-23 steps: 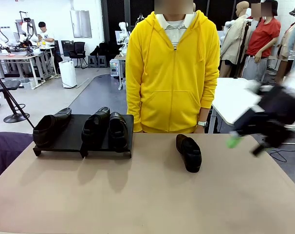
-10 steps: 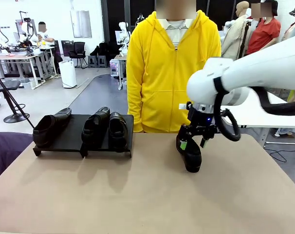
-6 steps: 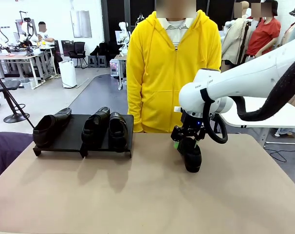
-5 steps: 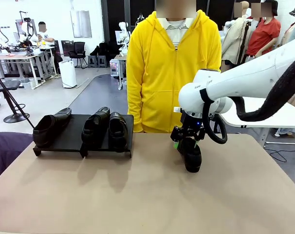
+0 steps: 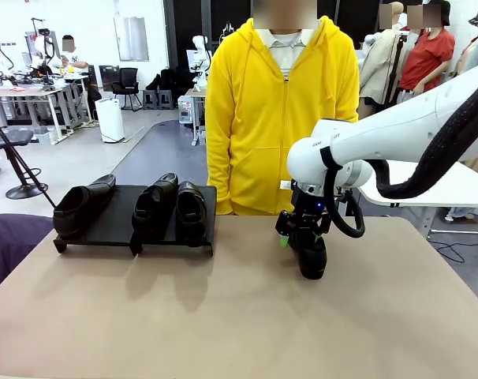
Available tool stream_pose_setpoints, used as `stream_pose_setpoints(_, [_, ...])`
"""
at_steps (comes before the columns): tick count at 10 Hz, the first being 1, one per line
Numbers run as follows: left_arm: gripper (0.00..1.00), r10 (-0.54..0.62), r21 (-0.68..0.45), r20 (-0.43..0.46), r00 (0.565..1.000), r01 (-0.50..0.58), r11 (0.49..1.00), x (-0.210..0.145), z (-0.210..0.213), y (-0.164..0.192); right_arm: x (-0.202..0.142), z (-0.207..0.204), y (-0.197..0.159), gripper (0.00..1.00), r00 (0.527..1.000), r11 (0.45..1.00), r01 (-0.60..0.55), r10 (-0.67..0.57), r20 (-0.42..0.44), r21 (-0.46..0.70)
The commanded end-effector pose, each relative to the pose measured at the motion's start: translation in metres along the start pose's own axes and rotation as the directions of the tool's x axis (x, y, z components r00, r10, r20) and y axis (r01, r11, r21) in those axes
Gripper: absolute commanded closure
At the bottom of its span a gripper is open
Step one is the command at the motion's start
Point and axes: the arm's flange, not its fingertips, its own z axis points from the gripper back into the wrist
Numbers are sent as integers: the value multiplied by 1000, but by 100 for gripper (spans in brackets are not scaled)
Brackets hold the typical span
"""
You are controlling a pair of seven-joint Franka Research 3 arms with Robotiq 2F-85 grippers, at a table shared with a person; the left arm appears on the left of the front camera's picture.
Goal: Organize the shoes by placing them on the stand.
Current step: Pick up one Shoe and place it in the middle of the table.
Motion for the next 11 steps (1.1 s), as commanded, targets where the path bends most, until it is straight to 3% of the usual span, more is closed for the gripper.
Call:
stream_pose_setpoints(1, [0, -11, -9, 11, 1000, 11, 1000, 0, 1, 2, 8, 4, 3, 84, 1000, 1000, -6, 6, -3, 0])
stream_pose_setpoints(2, [0, -11, -9, 11, 1000, 11, 1000, 0, 1, 2, 9, 4, 4, 100, 1000, 1000, -6, 6, -5, 5])
stream_pose_setpoints(9, [0, -11, -9, 11, 1000, 11, 1000, 0, 1, 2, 13, 9, -1, 100, 999, 1000, 25, -25, -24, 1])
stream_pose_setpoints(11, [0, -11, -9, 11, 1000, 11, 1000, 0, 1, 2, 9, 19, -10, 100, 995, 998, 51, -49, -82, 24])
